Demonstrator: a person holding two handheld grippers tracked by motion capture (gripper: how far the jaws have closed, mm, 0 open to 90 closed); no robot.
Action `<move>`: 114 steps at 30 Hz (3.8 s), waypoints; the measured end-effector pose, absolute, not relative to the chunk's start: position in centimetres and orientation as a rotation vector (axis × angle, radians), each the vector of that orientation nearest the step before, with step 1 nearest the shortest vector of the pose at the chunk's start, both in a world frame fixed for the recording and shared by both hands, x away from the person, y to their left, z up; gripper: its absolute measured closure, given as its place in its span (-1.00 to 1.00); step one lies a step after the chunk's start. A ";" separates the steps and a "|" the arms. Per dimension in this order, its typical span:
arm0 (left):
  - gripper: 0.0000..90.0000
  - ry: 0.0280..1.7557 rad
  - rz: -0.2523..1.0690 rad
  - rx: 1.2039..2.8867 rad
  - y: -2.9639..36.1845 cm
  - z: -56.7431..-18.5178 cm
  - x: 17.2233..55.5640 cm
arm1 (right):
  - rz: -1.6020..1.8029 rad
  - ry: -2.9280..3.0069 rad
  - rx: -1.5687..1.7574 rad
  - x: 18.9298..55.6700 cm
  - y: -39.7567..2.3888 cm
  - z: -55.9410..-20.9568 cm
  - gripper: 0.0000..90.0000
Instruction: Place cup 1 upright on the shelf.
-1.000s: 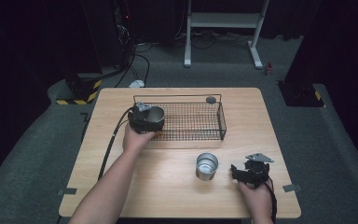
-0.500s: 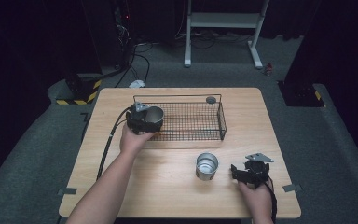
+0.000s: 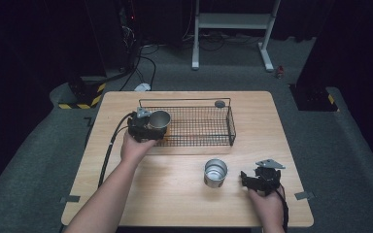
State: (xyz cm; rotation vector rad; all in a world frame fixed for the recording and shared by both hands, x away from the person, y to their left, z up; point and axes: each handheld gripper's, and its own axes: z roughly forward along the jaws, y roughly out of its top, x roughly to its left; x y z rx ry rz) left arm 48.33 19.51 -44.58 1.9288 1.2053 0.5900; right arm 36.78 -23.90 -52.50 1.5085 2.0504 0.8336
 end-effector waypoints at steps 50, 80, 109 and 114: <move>-0.98 1.176 0.535 1.899 25.7 -45.8 38.9 | 0.834 2.056 1.501 36.8 -23.9 -52.5 -0.77; -0.99 1.220 0.483 2.045 28.8 -52.2 34.6 | 0.833 2.058 1.494 36.8 -23.9 -52.5 -0.78; -0.99 1.287 0.543 2.052 28.0 -53.1 33.8 | 0.827 2.061 1.480 36.7 -23.8 -52.3 -0.77; -0.99 1.278 0.536 2.054 27.9 -53.1 33.9 | 0.872 2.046 1.436 35.8 -23.6 -51.4 -0.75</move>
